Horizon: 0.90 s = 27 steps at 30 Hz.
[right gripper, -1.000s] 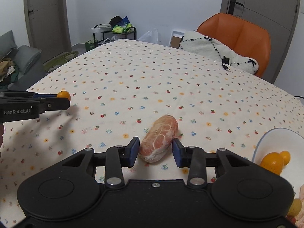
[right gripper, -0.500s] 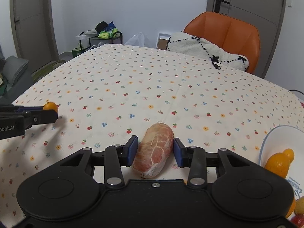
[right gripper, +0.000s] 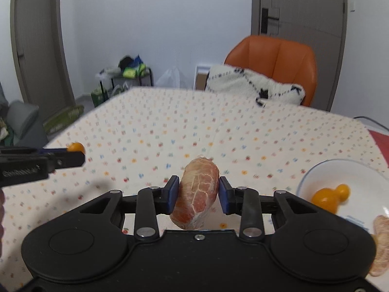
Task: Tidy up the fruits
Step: 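Carry both fruits over the white bowl and open both grippers to release them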
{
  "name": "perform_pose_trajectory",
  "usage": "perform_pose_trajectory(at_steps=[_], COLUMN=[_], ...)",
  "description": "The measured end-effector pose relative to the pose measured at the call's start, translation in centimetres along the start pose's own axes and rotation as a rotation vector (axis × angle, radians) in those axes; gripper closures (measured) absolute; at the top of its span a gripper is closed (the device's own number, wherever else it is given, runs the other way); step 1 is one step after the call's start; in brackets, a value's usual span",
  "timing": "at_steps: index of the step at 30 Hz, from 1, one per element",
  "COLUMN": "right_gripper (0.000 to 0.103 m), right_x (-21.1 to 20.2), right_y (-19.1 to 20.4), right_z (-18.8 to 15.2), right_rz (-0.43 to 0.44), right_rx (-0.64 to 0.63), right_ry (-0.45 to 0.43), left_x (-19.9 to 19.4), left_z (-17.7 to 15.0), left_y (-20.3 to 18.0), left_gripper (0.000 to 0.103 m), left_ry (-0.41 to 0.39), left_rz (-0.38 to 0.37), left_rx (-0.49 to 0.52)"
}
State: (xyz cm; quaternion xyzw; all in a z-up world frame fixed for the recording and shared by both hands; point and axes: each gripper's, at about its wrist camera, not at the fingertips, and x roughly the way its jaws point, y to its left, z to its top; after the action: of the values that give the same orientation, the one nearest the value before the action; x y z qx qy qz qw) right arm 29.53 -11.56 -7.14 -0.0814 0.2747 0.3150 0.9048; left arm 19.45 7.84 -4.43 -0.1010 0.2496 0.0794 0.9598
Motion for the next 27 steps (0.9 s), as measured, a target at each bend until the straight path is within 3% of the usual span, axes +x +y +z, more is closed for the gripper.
perform_pose_trajectory(at_steps=[7,15,27], right_gripper=[0.07,0.07,0.07], right_x=[-4.6,-8.3,-9.0], right_y=[-2.6,-6.8,-12.5], right_z=[0.4,0.0,-1.3], right_rz=[-0.027,-0.121,-0.227], right_rx=[0.019,0.069,0.153], right_ry=[-0.081,-0.132,-0.139], left_x=[-1.5,-1.0,0.9], left_z=[1.7,2.4,3.0], left_y=[-3.5,-7.9,-13.3], left_gripper=[0.082,0.082,0.082], left_ry=[-0.041,-0.05,-0.03], left_rz=[-0.032,-0.1,-0.182], left_rx=[0.069,0.127,0.177])
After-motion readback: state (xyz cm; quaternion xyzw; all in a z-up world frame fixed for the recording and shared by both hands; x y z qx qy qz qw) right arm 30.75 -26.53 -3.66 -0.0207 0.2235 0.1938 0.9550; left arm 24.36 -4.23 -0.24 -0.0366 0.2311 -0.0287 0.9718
